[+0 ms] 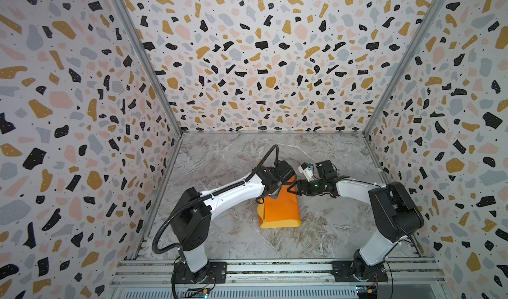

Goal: Wrap a gift box in wrapping paper
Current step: Second fold the wrapping paper around the gift box.

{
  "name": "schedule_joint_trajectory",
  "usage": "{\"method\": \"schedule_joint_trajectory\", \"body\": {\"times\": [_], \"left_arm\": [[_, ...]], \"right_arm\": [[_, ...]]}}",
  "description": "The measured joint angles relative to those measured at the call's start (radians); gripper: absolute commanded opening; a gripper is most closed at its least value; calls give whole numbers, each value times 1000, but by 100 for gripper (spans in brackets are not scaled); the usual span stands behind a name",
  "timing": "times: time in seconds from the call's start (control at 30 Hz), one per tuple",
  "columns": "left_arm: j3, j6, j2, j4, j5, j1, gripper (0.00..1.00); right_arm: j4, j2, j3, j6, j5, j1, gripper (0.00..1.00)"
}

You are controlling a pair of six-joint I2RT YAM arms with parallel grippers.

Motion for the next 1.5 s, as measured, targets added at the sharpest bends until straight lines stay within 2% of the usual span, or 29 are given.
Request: {"method": "schedule_joint_trajectory", "body": {"times": [0.17, 0.4, 1.5], "left_arm": [[18, -5, 43, -30, -35, -25, 0], [35, -6, 68, -33, -24, -37, 0], [111, 48, 129, 39, 167, -37, 0]], "right_arm": [[0, 0, 0, 0, 0, 0, 84], [2, 0, -1, 0, -1, 0, 83], [6, 0, -3, 1, -1, 2, 83]]}}
